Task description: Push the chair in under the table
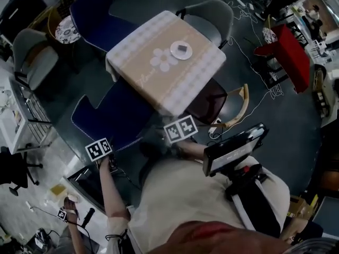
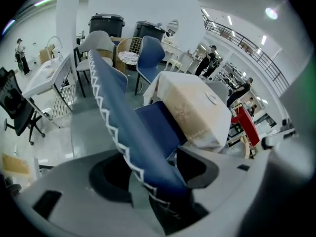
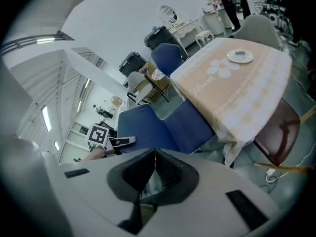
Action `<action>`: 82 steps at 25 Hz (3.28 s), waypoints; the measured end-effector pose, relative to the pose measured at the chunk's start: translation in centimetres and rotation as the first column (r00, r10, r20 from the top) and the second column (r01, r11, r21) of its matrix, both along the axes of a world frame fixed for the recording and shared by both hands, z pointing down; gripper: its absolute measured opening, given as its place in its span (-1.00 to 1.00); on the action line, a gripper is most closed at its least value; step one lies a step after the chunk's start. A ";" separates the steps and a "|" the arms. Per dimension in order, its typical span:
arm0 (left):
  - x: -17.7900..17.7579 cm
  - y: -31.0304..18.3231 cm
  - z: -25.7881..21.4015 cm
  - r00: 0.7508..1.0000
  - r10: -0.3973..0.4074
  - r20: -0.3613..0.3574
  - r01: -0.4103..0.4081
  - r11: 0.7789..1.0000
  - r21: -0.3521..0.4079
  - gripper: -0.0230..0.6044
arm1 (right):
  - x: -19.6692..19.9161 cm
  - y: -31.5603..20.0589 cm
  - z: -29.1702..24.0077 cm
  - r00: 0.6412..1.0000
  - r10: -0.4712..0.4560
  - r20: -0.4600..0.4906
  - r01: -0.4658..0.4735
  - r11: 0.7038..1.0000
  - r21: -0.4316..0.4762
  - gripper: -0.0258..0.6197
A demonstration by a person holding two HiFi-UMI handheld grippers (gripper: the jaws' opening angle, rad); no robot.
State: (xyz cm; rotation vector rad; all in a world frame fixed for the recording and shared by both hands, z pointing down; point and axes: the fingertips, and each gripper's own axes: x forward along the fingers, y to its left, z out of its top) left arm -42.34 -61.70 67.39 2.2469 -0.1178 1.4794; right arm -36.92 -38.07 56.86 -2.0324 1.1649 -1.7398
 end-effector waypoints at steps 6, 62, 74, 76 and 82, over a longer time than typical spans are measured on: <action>-0.5 0.3 -0.9 1.000 -0.015 0.011 0.014 0.995 0.098 -0.11 | 0.9 1.1 -1.3 1.000 -0.002 -0.017 0.003 0.999 0.036 -0.88; -8.5 15.5 -24.3 0.885 -0.161 -0.436 0.365 0.822 0.438 -0.90 | -4.2 0.6 -10.3 0.917 -0.357 -0.178 0.399 0.796 0.455 -0.88; -16.8 1.5 -23.3 0.834 -0.124 -0.538 0.369 0.850 0.376 -0.90 | -13.0 -9.9 -9.3 0.926 -0.282 -0.251 0.356 0.873 0.334 -0.88; -18.2 -0.9 -23.1 0.829 -0.120 -0.546 0.361 0.861 0.359 -0.90 | -14.9 -12.2 -9.5 0.911 -0.291 -0.292 0.377 0.875 0.304 -0.88; -22.5 -5.5 -22.2 0.832 -0.100 -0.546 0.324 0.886 0.331 -0.90 | -19.8 -16.9 -8.9 0.917 -0.277 -0.287 0.352 0.901 0.253 -0.88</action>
